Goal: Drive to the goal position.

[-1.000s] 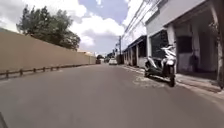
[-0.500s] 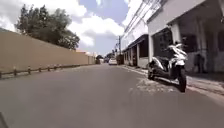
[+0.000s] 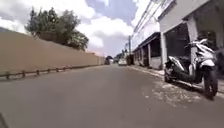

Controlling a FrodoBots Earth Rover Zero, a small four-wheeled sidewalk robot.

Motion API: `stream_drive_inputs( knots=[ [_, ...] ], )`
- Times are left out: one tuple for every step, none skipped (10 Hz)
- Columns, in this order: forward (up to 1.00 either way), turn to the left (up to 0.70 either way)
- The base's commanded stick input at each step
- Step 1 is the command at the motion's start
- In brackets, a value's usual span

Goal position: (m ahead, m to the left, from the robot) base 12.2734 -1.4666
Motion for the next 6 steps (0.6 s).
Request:
stream_drive_inputs(
  knots=[
    [0.85, 0.00],
    [0.85, 0.00],
    [0.85, 0.00],
    [0.93, 0.00],
    [1.00, 0.00],
    [1.00, 0.00]
  ],
)
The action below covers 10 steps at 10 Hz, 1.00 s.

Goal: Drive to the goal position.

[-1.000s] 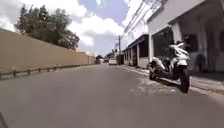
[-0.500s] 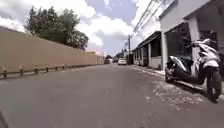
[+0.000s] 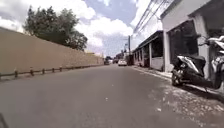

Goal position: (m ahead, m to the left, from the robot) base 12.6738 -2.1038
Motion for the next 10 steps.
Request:
stream_drive_inputs(
  knots=[
    [1.00, 0.00],
    [1.00, 0.00],
    [1.00, 0.00],
    [1.00, 0.00],
    [1.00, 0.00],
    [1.00, 0.00],
    [1.00, 0.00],
    [1.00, 0.00],
    [1.00, 0.16],
    [1.00, 0.27]
  ],
)
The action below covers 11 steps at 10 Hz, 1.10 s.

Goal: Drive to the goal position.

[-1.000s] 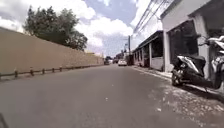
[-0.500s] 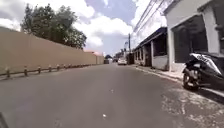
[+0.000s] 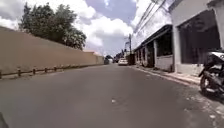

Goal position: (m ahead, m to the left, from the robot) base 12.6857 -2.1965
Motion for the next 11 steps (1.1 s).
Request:
stream_drive_inputs(
  knots=[
    [1.00, 0.00],
    [1.00, 0.00],
    [1.00, 0.00],
    [1.00, 0.00],
    [1.00, 0.00],
    [1.00, 0.00],
    [1.00, 0.00],
    [1.00, 0.00],
    [1.00, 0.00],
    [1.00, 0.00],
    [1.00, 0.00]
  ],
)
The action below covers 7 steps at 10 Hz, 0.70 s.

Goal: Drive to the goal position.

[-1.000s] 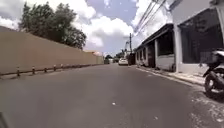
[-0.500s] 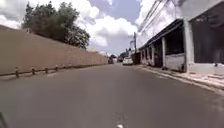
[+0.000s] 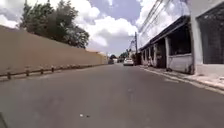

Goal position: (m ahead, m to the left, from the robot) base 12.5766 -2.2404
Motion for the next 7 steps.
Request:
stream_drive_inputs(
  knots=[
    [1.00, 0.00],
    [1.00, 0.00],
    [1.00, 0.00],
    [1.00, 0.00],
    [1.00, 0.00],
    [1.00, 0.00],
    [1.00, 0.00]
  ],
)
